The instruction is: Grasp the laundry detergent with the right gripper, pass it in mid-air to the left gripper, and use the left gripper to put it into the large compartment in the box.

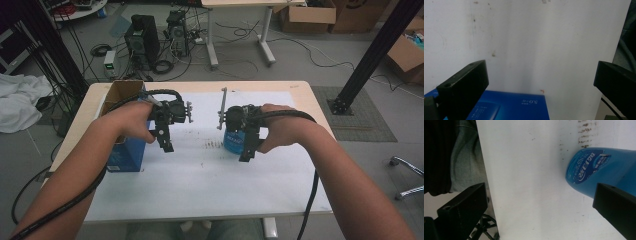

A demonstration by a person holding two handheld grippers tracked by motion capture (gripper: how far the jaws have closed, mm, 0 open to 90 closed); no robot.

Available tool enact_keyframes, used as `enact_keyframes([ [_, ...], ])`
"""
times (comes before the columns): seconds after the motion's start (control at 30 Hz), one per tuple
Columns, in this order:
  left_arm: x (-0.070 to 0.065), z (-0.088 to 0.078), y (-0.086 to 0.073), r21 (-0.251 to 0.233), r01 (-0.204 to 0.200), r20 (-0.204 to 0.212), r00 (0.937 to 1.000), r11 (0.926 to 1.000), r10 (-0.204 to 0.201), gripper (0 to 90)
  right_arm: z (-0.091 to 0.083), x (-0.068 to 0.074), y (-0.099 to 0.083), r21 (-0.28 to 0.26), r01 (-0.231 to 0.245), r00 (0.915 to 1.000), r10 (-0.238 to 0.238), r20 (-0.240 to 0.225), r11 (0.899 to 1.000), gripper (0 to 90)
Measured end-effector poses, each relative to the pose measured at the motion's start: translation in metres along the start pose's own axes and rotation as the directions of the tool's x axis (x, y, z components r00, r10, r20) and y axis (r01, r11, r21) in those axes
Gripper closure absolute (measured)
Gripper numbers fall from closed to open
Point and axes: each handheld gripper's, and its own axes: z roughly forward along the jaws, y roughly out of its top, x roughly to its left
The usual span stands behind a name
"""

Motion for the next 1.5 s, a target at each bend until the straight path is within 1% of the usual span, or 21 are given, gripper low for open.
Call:
enact_keyframes([
  [0.2,0.000,0.004,-0.003,-0.008,0.014,0.004,0.9999,0.9999,-0.014,0.1,0.007,0.000,-0.003,-0.005,-0.006,0.9999,0.006,-0.010,1.000,0.0],
  [0.33,-0.003,0.003,-0.004,-0.007,0.009,0.002,1.0000,0.9999,-0.009,0.1,0.009,0.000,-0.007,-0.021,-0.009,0.9999,0.009,-0.011,1.000,0.0],
  [0.43,-0.003,-0.001,-0.004,-0.012,0.010,-0.004,0.9999,0.9999,-0.010,0.1,0.009,0.001,-0.010,-0.025,-0.013,0.9998,0.012,-0.017,1.000,0.0],
  [0.5,-0.003,-0.002,-0.004,-0.005,0.009,-0.007,0.9999,0.9999,-0.009,0.1,0.008,0.002,-0.012,-0.024,-0.015,0.9996,0.015,-0.022,1.000,0.0],
  [0.67,-0.004,-0.003,-0.004,-0.005,0.009,-0.010,0.9999,1.0000,-0.009,0.1,0.002,0.003,-0.012,-0.047,-0.014,0.9995,0.013,-0.030,0.999,0.0],
  [0.77,-0.005,-0.003,-0.005,-0.004,0.008,-0.011,0.9999,1.0000,-0.008,0.1,-0.004,0.003,-0.011,-0.088,-0.011,0.9994,0.008,-0.034,0.996,0.0],
  [0.8,-0.005,-0.004,-0.006,-0.001,0.009,-0.011,0.9999,1.0000,-0.009,0.1,-0.007,0.003,-0.012,-0.116,-0.007,0.9993,0.002,-0.038,0.993,0.0],
  [0.9,-0.005,-0.006,-0.007,0.007,0.010,-0.017,0.9998,0.9999,-0.010,0.1,-0.016,0.001,-0.015,-0.194,-0.004,0.9996,-0.002,-0.028,0.981,0.0],
  [0.93,-0.005,-0.007,-0.008,0.004,0.011,-0.020,0.9997,0.9999,-0.011,0.1,-0.018,0.000,-0.016,-0.224,-0.006,0.9997,0.001,-0.023,0.975,0.0],
  [1.03,-0.005,-0.010,-0.008,0.002,0.012,-0.023,0.9997,0.9999,-0.012,0.1,-0.023,-0.003,-0.024,-0.314,-0.021,0.9998,0.018,-0.013,0.949,0.0],
  [1.07,-0.005,-0.011,-0.008,0.002,0.013,-0.024,0.9996,0.9999,-0.013,0.1,-0.024,-0.004,-0.027,-0.345,-0.028,0.9996,0.026,-0.011,0.938,0.0],
  [1.13,-0.006,-0.012,-0.008,0.002,0.011,-0.029,0.9995,0.9999,-0.011,0.1,-0.025,-0.007,-0.033,-0.400,-0.043,0.9986,0.051,0.010,0.915,0.0],
  [1.17,-0.006,-0.012,-0.008,0.001,0.008,-0.034,0.9994,1.0000,-0.008,0.1,-0.026,-0.009,-0.037,-0.432,-0.045,0.9982,0.058,0.017,0.901,0.0],
  [1.23,-0.007,-0.014,-0.007,0.002,0.006,-0.035,0.9994,1.0000,-0.006,0.1,-0.028,-0.010,-0.044,-0.506,-0.055,0.9952,0.088,0.042,0.861,0.0],
  [1.27,-0.007,-0.014,-0.007,-0.002,0.005,-0.037,0.9993,1.0000,-0.005,0.1,-0.030,-0.011,-0.047,-0.543,-0.061,0.9936,0.103,0.047,0.838,0.0],
  [1.33,-0.008,-0.016,-0.006,-0.005,0.001,-0.040,0.9992,1.0000,-0.002,0.1,-0.034,-0.011,-0.053,-0.614,-0.063,0.9892,0.131,0.066,0.787,0.0],
  [1.37,-0.009,-0.016,-0.005,-0.003,0.000,-0.041,0.9992,1.0000,0.000,0.1,-0.036,-0.012,-0.056,-0.642,-0.065,0.9864,0.147,0.075,0.764,0.0],
  [1.4,-0.009,-0.017,-0.004,-0.001,-0.001,-0.040,0.9992,1.0000,0.001,0.1,-0.037,-0.013,-0.059,-0.665,-0.066,0.9835,0.161,0.082,0.744,0.0],
  [1.43,-0.009,-0.017,-0.004,-0.001,-0.001,-0.040,0.9992,1.0000,0.001,0.1,-0.039,-0.014,-0.061,-0.682,-0.069,0.9812,0.173,0.085,0.729,0.0],
  [1.47,-0.011,-0.018,-0.002,0.000,-0.006,-0.042,0.9991,1.0000,0.006,0.1,-0.041,-0.015,-0.065,-0.706,-0.073,0.9761,0.196,0.094,0.705,0.0],
  [1.5,-0.012,-0.018,-0.001,0.001,-0.008,-0.044,0.9990,1.0000,0.008,0.1,-0.043,-0.017,-0.069,-0.723,-0.077,0.9720,0.213,0.099,0.687,0.0],
])
